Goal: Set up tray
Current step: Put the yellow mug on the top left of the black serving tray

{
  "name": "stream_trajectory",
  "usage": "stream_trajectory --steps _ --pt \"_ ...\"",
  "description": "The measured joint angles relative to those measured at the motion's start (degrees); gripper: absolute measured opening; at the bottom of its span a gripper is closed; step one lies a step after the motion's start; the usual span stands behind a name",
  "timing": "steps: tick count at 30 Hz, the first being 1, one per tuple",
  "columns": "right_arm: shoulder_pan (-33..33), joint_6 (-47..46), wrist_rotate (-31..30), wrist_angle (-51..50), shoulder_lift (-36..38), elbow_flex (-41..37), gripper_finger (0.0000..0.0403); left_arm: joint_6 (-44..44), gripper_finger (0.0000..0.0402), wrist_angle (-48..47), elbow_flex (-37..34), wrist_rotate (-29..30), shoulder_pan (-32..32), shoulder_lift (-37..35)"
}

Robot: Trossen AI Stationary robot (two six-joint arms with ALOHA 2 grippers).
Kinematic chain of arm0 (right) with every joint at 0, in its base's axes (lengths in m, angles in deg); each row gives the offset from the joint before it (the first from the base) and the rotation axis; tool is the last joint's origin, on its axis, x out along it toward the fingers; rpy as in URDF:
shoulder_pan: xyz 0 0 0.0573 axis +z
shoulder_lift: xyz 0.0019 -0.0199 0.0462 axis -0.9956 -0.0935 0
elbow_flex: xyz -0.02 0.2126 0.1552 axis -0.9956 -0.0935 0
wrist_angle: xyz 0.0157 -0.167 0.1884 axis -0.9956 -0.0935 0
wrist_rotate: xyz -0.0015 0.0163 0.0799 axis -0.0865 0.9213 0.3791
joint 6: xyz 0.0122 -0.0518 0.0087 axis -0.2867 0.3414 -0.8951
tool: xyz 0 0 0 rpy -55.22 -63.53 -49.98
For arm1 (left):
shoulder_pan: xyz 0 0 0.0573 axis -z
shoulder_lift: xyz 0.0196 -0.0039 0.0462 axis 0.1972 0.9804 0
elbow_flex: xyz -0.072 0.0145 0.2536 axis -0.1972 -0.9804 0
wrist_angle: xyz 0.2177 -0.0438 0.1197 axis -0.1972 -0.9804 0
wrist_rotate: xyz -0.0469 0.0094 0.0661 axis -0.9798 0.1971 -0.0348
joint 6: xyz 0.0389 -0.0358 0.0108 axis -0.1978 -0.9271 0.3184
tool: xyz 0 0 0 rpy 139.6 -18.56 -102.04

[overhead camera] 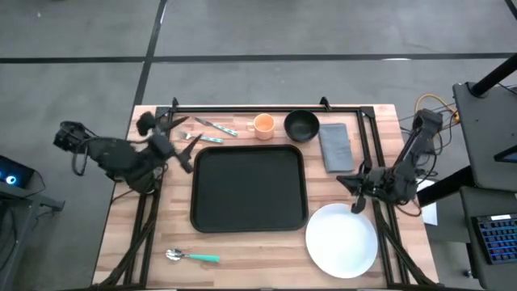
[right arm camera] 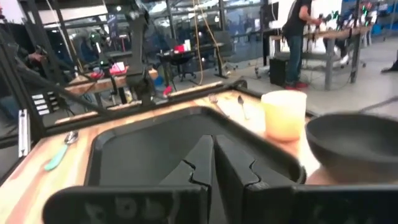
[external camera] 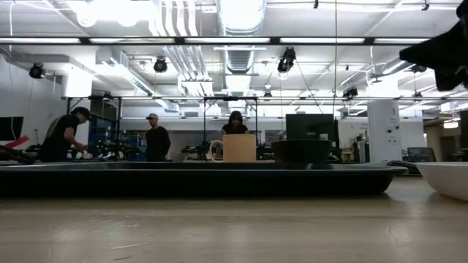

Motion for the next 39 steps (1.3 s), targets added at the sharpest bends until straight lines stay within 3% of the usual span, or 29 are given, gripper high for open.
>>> stream_trajectory --steps 2,5,7,10,16,23,29,33,39 --pt "0.0 -5.08 0.86 -0.77 -3.44 0.0 0.0008 -7.72 0.0253 -15.05 9.12 -7.72 -6.3 4.97" --pt "-0.08 -11.71 2.07 -0.75 -8.45 0.0 0.0008 -15.46 0.0253 -33.31 22.94 -25.92 -18.52 13.7" --pt "-0.08 -15.45 3.46 -0.73 -11.63 0.0 0.0009 -15.88 0.0253 -41.49 31.02 -36.64 -27.25 19.71" --pt "-0.38 -20.5 5.61 -0.63 -16.41 0.0 0.0008 -12.41 0.0253 -48.46 40.36 -46.25 -34.83 29.64" --pt "-1.34 -29.51 9.06 0.02 -25.92 0.0 0.0008 0.4 0.0253 -58.18 53.3 -50.09 -41.46 47.48" --pt "-1.6 -33.15 10.26 10.84 -37.24 -0.02 0.0008 8.31 0.0253 -58.82 59.81 -56.19 -43.73 62.19" --pt "-1.6 -30.73 10.61 16.43 -46.09 3.57 0.0009 13.53 0.0253 -55.14 59.51 -57.98 -46.72 67.53" --pt "-1.88 -26.8 10.6 16.43 -51.59 8.18 0.0009 13.74 0.0253 -52.31 58.02 -63.74 -49.02 68.45" --pt "-4.17 -21.99 10.64 16.41 -59.4 15.15 0.0009 16.6 0.0253 -45.88 53.41 -64.48 -50.13 68.46"
